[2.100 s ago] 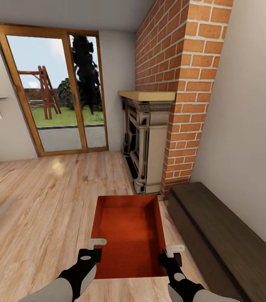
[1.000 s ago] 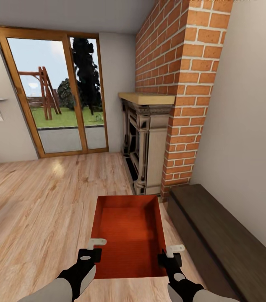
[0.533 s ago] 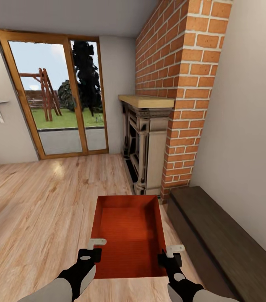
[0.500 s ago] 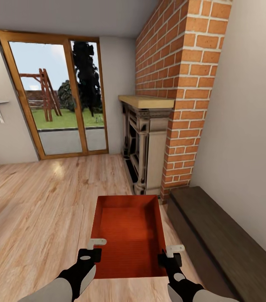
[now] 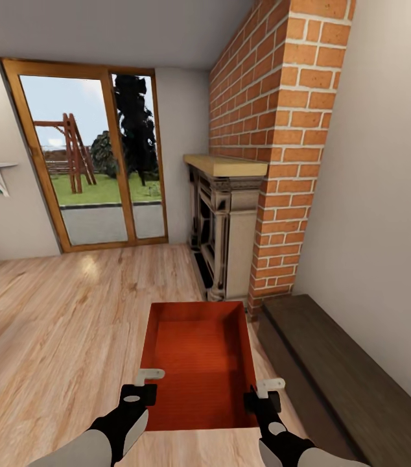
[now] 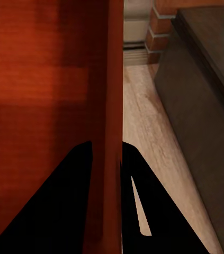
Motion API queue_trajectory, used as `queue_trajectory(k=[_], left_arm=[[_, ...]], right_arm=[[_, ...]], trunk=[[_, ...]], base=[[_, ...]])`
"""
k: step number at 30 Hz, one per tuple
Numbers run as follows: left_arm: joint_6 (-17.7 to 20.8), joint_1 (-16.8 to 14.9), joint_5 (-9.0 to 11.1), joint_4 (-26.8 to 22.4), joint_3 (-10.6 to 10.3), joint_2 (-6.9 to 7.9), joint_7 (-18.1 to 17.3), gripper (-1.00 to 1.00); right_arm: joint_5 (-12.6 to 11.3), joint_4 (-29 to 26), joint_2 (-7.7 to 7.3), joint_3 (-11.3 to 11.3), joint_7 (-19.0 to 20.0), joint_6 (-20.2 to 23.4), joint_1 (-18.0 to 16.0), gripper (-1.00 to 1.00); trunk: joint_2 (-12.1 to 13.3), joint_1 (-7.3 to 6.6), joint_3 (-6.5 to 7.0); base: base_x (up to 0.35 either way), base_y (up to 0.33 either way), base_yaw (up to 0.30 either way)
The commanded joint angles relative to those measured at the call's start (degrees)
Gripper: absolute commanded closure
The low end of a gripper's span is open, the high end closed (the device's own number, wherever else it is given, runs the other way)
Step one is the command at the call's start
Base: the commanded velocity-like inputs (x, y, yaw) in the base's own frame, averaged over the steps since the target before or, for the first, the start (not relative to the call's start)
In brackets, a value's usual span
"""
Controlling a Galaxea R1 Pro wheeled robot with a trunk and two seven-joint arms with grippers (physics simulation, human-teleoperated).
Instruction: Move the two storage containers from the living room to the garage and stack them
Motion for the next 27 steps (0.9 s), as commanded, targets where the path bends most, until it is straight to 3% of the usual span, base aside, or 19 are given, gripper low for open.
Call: queue_trajectory(k=[1, 9, 27], left_arm=[[0.09, -0.04, 0.16, -0.14, -0.31, -0.26, 0.16, 1.00], [0.08, -0.04, 0.16, -0.16, -0.31, -0.26, 0.16, 1.00], [0.00, -0.04, 0.16, -0.25, -0.31, -0.26, 0.42, 1.00]], right_arm=[[0.16, 0.03, 0.21, 0.85, 0.29, 0.19, -0.04, 1.00], [0.16, 0.03, 0.21, 0.85, 0.29, 0.19, -0.04, 1.00], [0.16, 0.02, 0.21, 0.85, 0.28, 0.19, -0.04, 1.00]], trunk=[[0.37, -0.22, 0.21], [3.58, -1.98, 2.38], [3.58, -1.98, 4.04]], base=[[0.000, 0.000, 0.000], [0.000, 0.000, 0.000], [0.000, 0.000, 0.000]])
